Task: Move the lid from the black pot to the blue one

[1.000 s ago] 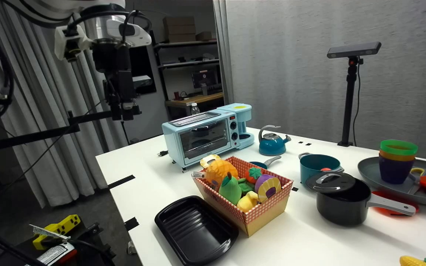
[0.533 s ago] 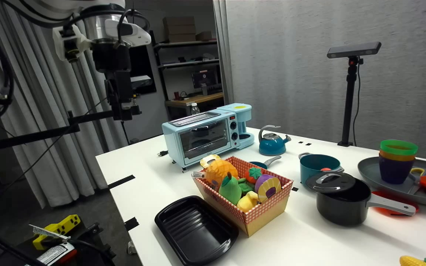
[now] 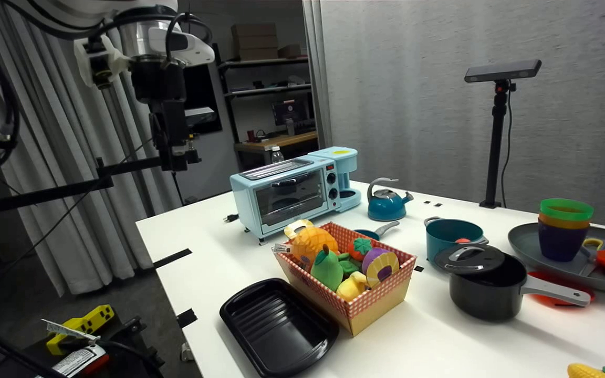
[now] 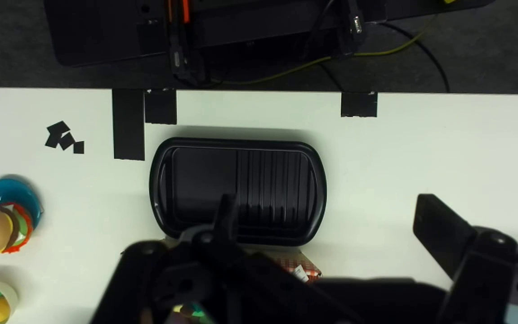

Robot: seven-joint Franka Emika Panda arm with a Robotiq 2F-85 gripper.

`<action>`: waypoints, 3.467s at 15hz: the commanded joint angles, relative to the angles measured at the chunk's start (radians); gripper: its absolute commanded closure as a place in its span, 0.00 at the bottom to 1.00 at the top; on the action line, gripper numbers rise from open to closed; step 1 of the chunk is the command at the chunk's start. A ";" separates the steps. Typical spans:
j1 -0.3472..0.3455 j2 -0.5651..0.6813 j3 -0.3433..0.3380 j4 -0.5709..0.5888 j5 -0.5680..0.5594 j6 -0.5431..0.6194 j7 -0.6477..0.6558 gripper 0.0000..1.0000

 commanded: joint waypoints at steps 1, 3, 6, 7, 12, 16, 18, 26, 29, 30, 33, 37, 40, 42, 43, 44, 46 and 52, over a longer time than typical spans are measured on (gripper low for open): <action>-0.008 -0.005 0.008 -0.007 0.011 0.027 0.057 0.00; -0.010 -0.006 0.011 -0.008 0.007 0.032 0.084 0.00; -0.003 -0.006 0.005 -0.009 0.015 0.040 0.084 0.00; -0.006 0.000 0.006 0.001 0.002 0.007 0.080 0.00; -0.006 0.000 0.006 0.001 0.002 0.015 0.080 0.00; -0.006 0.000 0.006 0.001 0.002 0.015 0.080 0.00; -0.012 -0.003 0.011 -0.004 0.010 0.035 0.113 0.00; -0.031 -0.006 0.035 -0.007 0.010 0.046 0.275 0.00; -0.025 -0.005 0.032 -0.007 0.024 0.048 0.288 0.00; -0.020 -0.003 0.026 -0.006 0.043 0.045 0.286 0.00; -0.024 -0.001 0.030 0.001 0.023 0.020 0.269 0.00; -0.025 -0.001 0.030 0.001 0.024 0.020 0.270 0.00; -0.025 -0.001 0.030 0.001 0.024 0.020 0.270 0.00; -0.025 -0.001 0.030 0.001 0.024 0.020 0.270 0.00; -0.025 -0.001 0.030 0.001 0.024 0.020 0.270 0.00; -0.025 -0.001 0.030 0.001 0.024 0.020 0.270 0.00; -0.029 -0.003 0.035 -0.003 0.021 0.033 0.290 0.00; -0.046 -0.011 0.054 -0.015 0.007 0.094 0.396 0.00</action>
